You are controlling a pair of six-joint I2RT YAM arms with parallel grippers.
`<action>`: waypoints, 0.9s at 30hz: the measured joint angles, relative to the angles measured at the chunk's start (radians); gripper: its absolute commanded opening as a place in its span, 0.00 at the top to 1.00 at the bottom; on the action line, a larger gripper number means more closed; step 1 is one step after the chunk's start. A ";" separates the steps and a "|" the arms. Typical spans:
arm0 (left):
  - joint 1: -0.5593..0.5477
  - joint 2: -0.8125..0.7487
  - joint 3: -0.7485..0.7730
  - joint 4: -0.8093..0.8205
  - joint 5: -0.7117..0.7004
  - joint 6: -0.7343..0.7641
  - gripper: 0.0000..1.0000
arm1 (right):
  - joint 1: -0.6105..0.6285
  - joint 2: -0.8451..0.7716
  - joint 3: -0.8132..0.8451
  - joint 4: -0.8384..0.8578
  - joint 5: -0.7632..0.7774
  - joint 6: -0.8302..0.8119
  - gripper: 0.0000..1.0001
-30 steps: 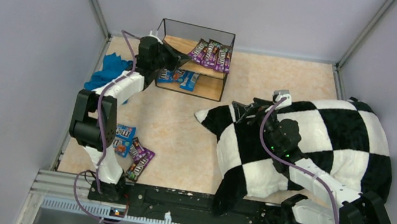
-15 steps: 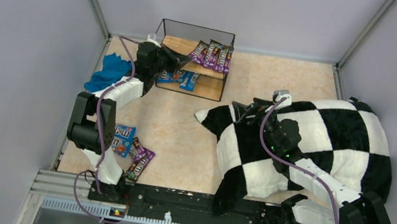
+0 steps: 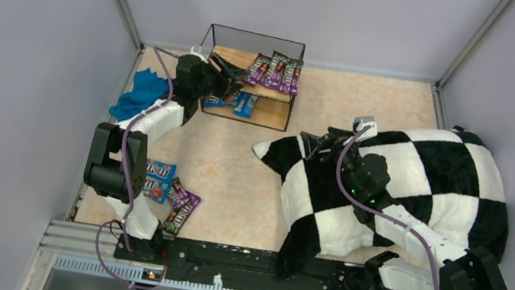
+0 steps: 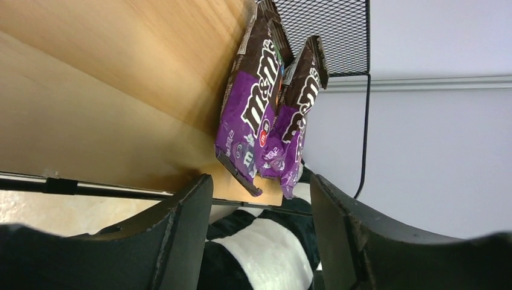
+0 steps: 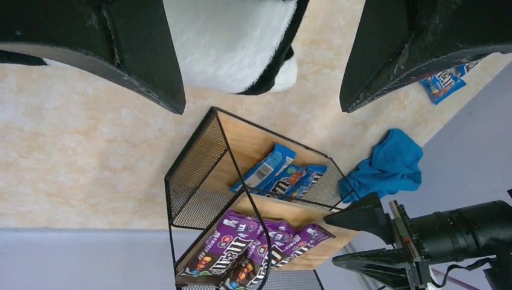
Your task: Place and organize the candy bags onto the shelf
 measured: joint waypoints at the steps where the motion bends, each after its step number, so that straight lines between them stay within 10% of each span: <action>1: 0.000 -0.003 0.000 -0.006 0.005 0.002 0.30 | 0.000 0.000 0.000 0.000 0.000 0.000 0.01; 6: 0.005 -0.037 0.000 -0.068 0.026 0.051 0.03 | 0.000 0.000 0.000 0.000 0.000 0.000 0.01; 27: 0.005 -0.558 -0.035 -0.553 0.202 0.612 0.01 | -0.054 0.150 0.447 -0.512 0.108 0.130 0.02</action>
